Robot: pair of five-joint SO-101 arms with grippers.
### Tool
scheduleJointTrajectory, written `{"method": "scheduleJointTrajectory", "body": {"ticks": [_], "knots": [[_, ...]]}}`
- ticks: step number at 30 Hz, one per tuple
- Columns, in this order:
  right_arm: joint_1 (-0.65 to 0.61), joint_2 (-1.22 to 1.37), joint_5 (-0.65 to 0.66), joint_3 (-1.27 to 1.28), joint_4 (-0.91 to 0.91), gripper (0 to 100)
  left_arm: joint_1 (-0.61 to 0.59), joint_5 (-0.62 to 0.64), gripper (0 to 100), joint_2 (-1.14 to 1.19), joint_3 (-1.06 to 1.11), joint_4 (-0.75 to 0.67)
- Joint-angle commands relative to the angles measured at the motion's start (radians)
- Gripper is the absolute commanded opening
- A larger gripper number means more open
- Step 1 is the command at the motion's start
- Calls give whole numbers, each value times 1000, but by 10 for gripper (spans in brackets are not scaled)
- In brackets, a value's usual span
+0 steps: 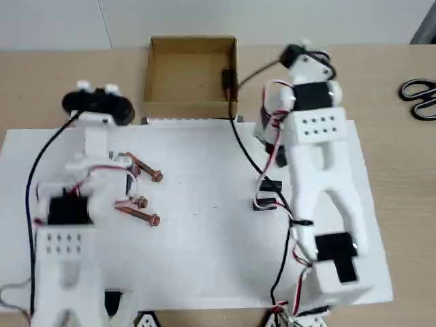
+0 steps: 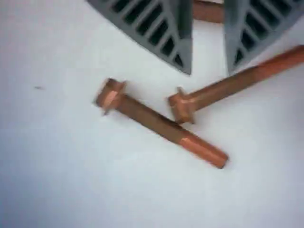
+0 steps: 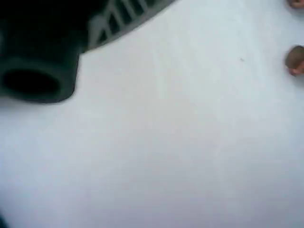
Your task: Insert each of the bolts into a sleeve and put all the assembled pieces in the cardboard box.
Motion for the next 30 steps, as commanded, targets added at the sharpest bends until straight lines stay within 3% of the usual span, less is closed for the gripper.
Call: {"method": "scheduleJointTrajectory", "body": {"ticks": [1, 8, 14, 22, 30], "knots": [[70, -162, 11, 137, 1, 2, -44, -95, 43, 167, -171, 34], [186, -320, 44, 419, -22, 3, -54, -448, 43, 471, -369, 137], [295, -432, 109, 644, -162, 3, -49, -766, 44, 644, -495, 222], [306, -575, 118, 830, -303, 3, -52, -985, 47, 776, -550, 261], [306, -611, 117, 888, -320, 3, -83, -1140, 49, 888, -552, 247]]}}
